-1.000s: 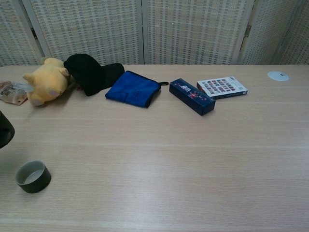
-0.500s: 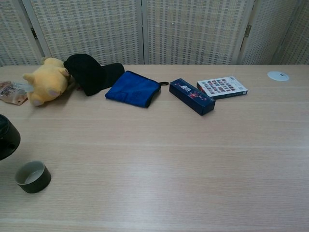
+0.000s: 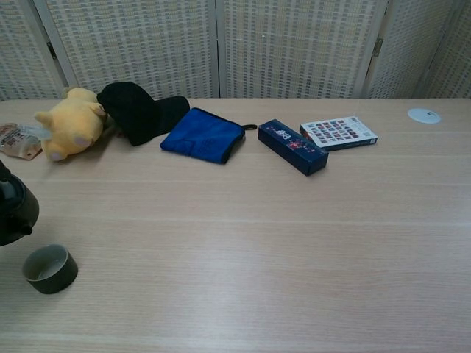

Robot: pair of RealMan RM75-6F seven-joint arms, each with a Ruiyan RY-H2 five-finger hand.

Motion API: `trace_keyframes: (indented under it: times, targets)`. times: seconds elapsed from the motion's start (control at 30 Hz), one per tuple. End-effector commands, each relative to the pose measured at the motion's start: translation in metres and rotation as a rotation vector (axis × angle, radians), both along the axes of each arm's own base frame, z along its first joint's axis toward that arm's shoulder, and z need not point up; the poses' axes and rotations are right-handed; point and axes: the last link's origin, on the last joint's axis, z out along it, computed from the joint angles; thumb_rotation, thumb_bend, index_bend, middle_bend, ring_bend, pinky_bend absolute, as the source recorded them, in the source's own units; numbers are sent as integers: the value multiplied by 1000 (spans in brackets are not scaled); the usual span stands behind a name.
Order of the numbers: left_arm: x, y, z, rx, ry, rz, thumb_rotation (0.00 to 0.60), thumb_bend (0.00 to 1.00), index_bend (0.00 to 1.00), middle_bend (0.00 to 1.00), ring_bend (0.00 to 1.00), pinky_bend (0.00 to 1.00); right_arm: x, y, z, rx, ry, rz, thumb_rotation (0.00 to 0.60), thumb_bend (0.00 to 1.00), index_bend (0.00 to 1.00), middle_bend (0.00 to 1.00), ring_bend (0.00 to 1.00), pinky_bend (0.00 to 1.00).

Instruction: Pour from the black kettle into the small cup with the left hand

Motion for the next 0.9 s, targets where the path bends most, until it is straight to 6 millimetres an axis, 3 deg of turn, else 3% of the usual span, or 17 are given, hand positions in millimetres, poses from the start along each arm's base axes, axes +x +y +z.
trace_keyframes:
  times: [0.03,0.37,0.53,0.9]
  targets:
    - [1,-1,-3,6,16,-24,510,403,1000,1000,1000,575,0,0,0,-1,0,0,600,131,215,244,120,0]
    - [-1,-8,-10,8,47,-55,517,403,1000,1000,1000,575,-2,1,0,-3,-2,-7,600,131,215,244,120,0]
    - [-2,-12,-13,12,63,-71,569,404,1000,1000,1000,575,-2,1,1,-4,-2,-5,600,130,215,244,120,0]
    - [-2,-14,-16,7,75,-73,571,404,1000,1000,1000,575,-4,2,1,-8,-4,-9,600,130,215,244,120,0]
